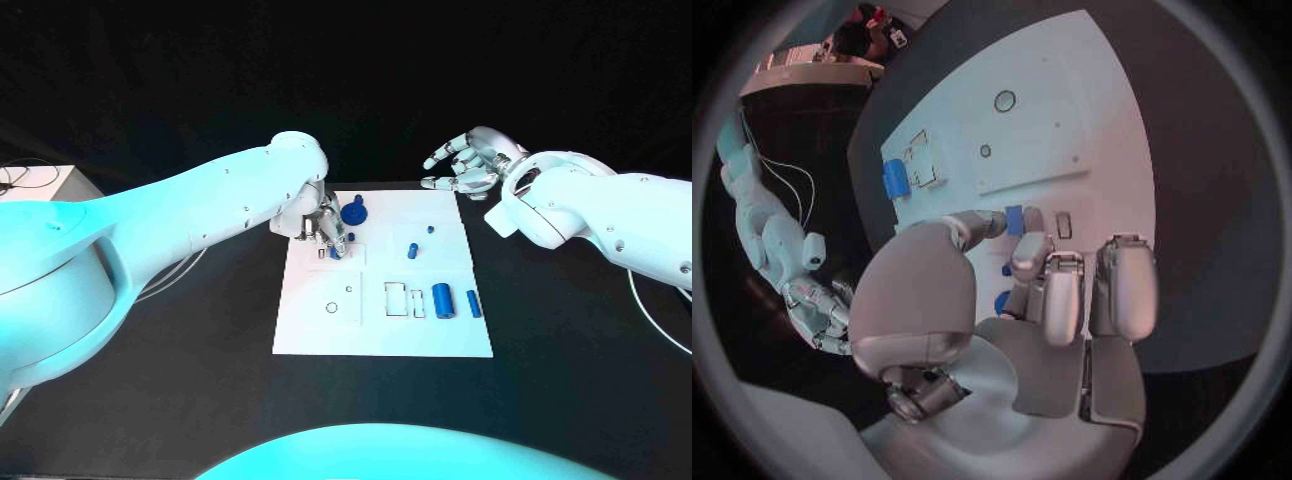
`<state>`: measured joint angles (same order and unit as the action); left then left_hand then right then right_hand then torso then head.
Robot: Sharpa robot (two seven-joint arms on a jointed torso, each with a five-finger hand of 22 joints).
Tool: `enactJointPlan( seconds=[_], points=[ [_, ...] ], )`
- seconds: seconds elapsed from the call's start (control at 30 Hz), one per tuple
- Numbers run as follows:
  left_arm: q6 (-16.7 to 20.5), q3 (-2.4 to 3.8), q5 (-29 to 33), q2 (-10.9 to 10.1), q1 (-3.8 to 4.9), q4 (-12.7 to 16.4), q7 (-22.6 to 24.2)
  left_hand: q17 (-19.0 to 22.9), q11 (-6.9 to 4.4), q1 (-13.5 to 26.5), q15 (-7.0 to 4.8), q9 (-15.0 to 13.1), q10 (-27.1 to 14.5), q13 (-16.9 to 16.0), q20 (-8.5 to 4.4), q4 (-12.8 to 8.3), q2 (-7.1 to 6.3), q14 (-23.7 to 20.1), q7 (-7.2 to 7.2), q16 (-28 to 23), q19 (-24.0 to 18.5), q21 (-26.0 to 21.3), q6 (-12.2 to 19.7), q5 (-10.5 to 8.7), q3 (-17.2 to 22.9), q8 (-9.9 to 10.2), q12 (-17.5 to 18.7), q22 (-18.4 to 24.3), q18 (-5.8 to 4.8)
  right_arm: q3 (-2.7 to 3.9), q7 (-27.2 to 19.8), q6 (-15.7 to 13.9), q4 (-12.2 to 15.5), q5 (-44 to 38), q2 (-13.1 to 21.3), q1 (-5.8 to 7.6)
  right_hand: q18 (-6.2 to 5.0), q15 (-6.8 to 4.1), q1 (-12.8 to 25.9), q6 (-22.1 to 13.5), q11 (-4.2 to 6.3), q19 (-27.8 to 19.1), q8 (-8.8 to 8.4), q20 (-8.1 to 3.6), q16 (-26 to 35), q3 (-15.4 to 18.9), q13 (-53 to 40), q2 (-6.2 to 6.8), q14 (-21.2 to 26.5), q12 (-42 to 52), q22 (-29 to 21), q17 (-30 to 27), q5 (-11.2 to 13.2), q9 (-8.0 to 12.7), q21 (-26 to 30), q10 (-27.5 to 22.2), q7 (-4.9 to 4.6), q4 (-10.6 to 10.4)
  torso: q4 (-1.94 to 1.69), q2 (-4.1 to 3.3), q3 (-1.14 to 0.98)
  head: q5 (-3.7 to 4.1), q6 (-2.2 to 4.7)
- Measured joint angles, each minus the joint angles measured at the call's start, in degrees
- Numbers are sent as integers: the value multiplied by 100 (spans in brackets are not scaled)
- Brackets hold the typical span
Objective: Assemble the parts on the task board
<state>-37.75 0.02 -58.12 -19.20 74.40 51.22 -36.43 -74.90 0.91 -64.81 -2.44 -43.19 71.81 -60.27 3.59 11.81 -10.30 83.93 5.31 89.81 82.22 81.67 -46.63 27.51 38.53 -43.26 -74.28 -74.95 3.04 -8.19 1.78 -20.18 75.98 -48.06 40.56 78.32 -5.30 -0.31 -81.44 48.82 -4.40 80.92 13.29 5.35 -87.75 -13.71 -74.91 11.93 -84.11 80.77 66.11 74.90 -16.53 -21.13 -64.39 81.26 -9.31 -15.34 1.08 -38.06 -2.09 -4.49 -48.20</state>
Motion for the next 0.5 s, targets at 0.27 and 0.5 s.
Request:
enactJointPlan(
  seconds=[0.27, 0.5],
  points=[
    [16, -23, 44, 52, 0, -51, -5, 0, -20, 15, 0, -12, 20, 0, -14, 0, -15, 0, -16, 0, 13, 22, -17, 0, 0, 21, 0, 0, 0, 0, 3, 2, 2, -1, -4, 0, 0, 0, 0, 0, 0, 0, 0, 0, 0, 0, 0, 0, 0, 0, 0, 0, 0, 0, 0, 0, 0, 0, 2, -3, 3, 6, -16],
    [75, -53, 55, 96, -1, -91, -7, 0, -20, 22, 0, -19, 20, 11, -21, 0, -22, 0, -20, 0, 20, 22, -22, 0, 0, 21, 0, 1, 0, 0, 5, 3, 4, -4, -7, 0, 0, 0, 0, 0, 0, 0, 0, 0, 0, 0, 0, 0, 0, 0, 0, 0, 0, 1, 0, 0, 0, 0, -4, -2, 3, 18, -38]
  ],
)
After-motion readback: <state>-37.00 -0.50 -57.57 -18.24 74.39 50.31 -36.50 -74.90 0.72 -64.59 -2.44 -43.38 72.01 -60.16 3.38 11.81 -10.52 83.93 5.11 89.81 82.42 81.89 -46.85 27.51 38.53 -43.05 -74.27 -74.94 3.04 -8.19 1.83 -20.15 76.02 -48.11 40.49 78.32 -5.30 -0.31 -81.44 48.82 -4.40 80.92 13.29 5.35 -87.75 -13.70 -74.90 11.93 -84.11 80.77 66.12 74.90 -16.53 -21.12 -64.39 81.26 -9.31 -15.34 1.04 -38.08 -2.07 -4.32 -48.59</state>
